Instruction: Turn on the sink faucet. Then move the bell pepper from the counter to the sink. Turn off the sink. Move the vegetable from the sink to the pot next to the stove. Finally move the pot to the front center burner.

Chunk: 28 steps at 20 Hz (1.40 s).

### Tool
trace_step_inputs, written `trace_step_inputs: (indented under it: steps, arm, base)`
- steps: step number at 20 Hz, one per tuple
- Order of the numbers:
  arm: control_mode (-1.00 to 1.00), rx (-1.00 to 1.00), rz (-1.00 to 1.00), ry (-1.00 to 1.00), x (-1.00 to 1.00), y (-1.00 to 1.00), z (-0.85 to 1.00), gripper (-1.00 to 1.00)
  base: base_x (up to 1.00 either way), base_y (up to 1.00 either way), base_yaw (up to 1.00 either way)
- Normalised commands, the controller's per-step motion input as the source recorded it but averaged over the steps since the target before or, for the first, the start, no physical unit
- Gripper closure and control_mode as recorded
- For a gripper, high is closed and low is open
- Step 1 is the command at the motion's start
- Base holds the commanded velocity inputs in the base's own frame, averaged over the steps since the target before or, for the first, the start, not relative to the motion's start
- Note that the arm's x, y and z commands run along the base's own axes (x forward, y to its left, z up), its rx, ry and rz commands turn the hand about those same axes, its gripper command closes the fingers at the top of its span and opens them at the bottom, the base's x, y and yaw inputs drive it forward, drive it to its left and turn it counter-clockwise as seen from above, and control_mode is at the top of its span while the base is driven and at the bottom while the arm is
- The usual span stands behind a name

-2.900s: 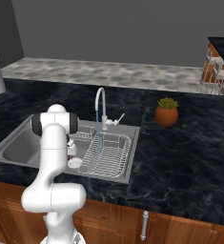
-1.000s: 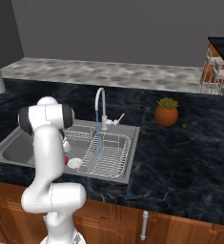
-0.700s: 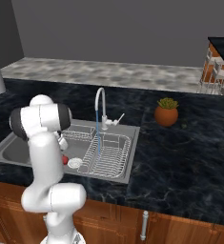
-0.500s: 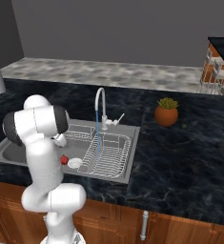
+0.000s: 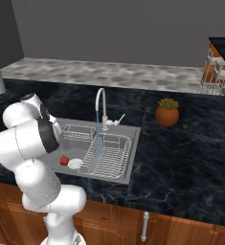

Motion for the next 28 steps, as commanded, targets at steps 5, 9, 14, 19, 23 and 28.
trace_step_inputs:
  steps: [5, 9, 14, 19, 23, 28]
  arm:
    - [-1.00, 0.00, -0.07, 0.00, -0.30, -0.34, 0.48, -1.00]
    - [-1.00, 0.00, -0.03, 0.00, -0.30, -0.54, 0.15, -1.00]
    - [-1.00, 0.00, -0.05, -0.01, -0.26, -0.59, 0.01, -1.00]
    - [-1.00, 0.00, -0.03, -0.05, -0.33, -0.67, 0.13, -1.00]
    - [-1.00, 0.00, 0.00, -0.06, -0.28, -0.70, 0.13, -1.00]
    - [-1.00, 0.01, 0.00, -0.07, -0.18, -0.66, 0.09, -1.00]
  base:
    - [0.00, 0.00, 0.00]
    - [0.00, 0.00, 0.00]
    - [0.00, 0.00, 0.00]
    - [0.00, 0.00, 0.00]
    - [0.00, 0.00, 0.00]
    - [0.00, 0.00, 0.00]
